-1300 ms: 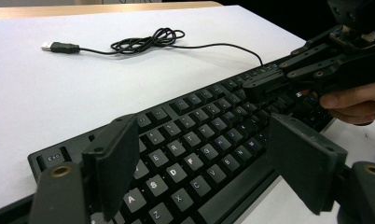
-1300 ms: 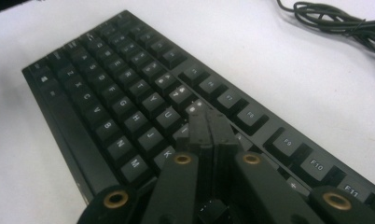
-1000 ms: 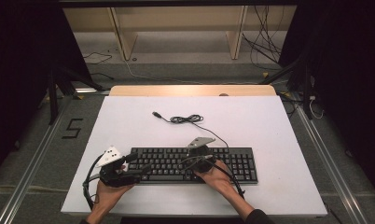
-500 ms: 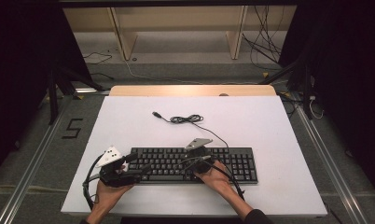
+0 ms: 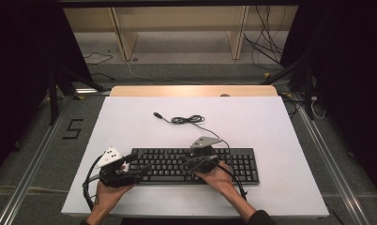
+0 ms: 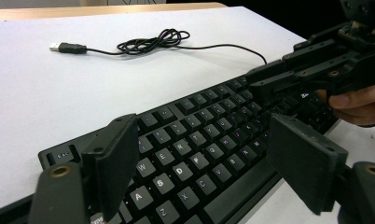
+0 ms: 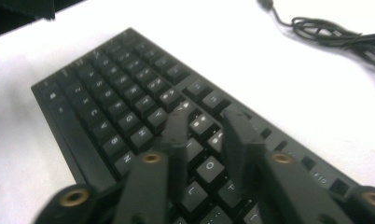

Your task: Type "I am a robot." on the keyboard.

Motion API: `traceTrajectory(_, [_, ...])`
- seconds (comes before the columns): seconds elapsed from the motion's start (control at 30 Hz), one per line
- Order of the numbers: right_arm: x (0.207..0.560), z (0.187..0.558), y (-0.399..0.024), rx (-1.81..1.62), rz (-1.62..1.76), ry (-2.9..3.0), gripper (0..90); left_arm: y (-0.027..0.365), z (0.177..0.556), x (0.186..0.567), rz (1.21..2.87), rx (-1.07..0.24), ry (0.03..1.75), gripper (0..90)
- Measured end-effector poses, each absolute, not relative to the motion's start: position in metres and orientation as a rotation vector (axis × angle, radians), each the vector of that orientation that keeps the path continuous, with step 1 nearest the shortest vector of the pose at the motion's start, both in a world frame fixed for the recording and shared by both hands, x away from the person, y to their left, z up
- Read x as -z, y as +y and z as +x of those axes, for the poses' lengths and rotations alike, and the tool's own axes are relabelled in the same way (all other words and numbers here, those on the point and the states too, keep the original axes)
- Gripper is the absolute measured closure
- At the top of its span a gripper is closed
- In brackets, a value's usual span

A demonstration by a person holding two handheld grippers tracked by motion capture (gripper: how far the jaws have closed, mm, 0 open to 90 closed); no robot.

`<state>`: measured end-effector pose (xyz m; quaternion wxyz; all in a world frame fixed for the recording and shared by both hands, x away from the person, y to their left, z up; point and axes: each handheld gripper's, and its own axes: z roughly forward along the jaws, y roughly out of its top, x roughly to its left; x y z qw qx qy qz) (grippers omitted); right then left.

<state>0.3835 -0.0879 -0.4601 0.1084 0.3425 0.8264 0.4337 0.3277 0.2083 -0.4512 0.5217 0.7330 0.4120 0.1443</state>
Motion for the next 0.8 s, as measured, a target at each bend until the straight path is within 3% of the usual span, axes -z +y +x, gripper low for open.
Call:
traceTrajectory(0.17, [0.4559,0.3833,-0.0923,-1.326,1.024,2.409,52.1,0.2087,0.3280,0.4514,1.758,-0.346,0.989,25.1])
traceTrajectory(0.4, [0.4554,0.3821,-0.0909,-1.349,1.014,2.410,39.8,0.2092,0.3281,0.4514,1.755,-0.347,0.992,24.9])
traceTrajectory(0.8, [0.4532,0.3783,-0.0841,-1.377,0.985,2.429,35.2,0.2094,0.3281,0.4514,1.753,-0.349,0.995,24.7])
